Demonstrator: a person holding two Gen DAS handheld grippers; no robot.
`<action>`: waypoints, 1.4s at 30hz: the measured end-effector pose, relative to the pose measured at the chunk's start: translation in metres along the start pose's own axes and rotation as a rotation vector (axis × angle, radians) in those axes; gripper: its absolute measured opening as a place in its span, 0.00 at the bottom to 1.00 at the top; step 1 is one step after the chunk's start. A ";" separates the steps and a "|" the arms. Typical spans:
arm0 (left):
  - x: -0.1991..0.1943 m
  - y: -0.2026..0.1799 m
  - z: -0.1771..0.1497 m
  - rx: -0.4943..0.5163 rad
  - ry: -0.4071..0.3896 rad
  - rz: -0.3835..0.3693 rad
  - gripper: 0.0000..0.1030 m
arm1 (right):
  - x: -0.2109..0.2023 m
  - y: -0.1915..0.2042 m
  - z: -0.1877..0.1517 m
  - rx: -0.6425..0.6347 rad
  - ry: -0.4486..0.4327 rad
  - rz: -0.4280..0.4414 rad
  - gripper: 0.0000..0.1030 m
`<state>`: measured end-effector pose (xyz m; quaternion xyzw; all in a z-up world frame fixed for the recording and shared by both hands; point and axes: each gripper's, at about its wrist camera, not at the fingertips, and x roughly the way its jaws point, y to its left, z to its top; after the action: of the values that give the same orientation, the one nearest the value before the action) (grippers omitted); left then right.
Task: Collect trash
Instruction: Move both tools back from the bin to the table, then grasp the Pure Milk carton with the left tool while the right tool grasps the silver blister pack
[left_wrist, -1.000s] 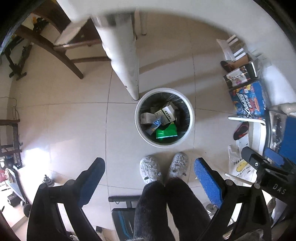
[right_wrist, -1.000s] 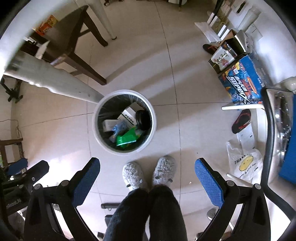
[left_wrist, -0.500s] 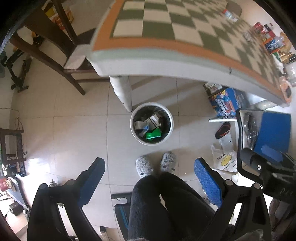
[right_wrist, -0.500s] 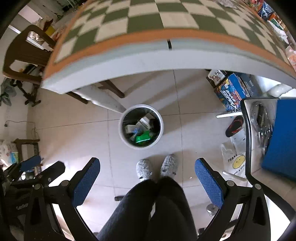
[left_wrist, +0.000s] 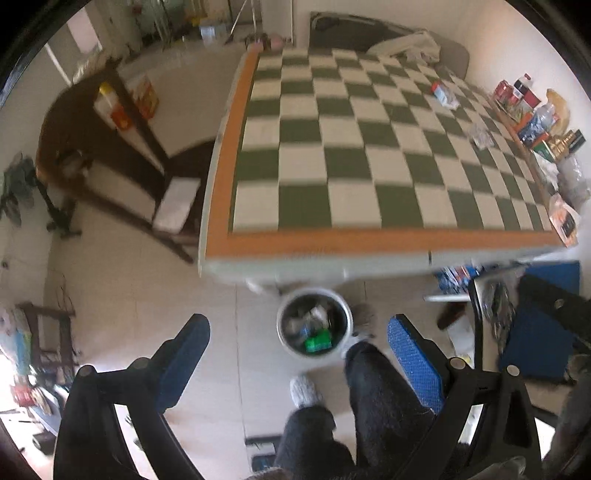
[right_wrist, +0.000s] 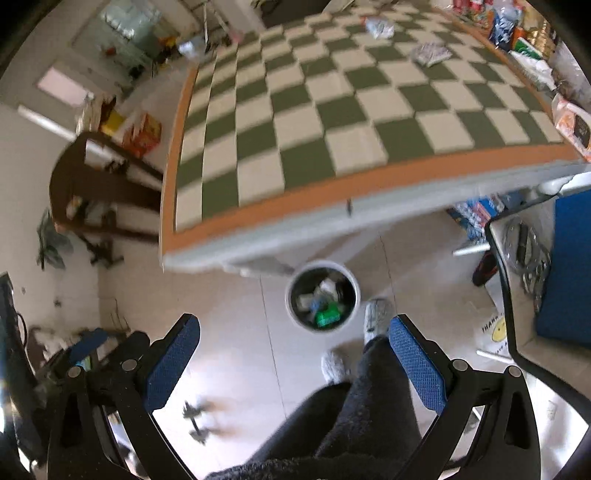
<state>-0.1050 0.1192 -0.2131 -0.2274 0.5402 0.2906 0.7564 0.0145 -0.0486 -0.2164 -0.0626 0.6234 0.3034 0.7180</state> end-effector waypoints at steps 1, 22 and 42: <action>0.003 -0.008 0.017 0.010 -0.013 0.000 0.96 | -0.004 -0.007 0.015 0.025 -0.014 0.001 1.00; 0.201 -0.179 0.331 -0.029 0.212 0.135 0.96 | 0.183 -0.277 0.429 0.653 0.070 -0.183 0.93; 0.267 -0.347 0.459 0.051 0.303 -0.186 0.96 | 0.155 -0.281 0.510 0.269 0.049 -0.304 0.50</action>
<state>0.5131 0.2210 -0.3128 -0.2984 0.6317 0.1681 0.6955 0.6022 0.0182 -0.3325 -0.0666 0.6589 0.1038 0.7421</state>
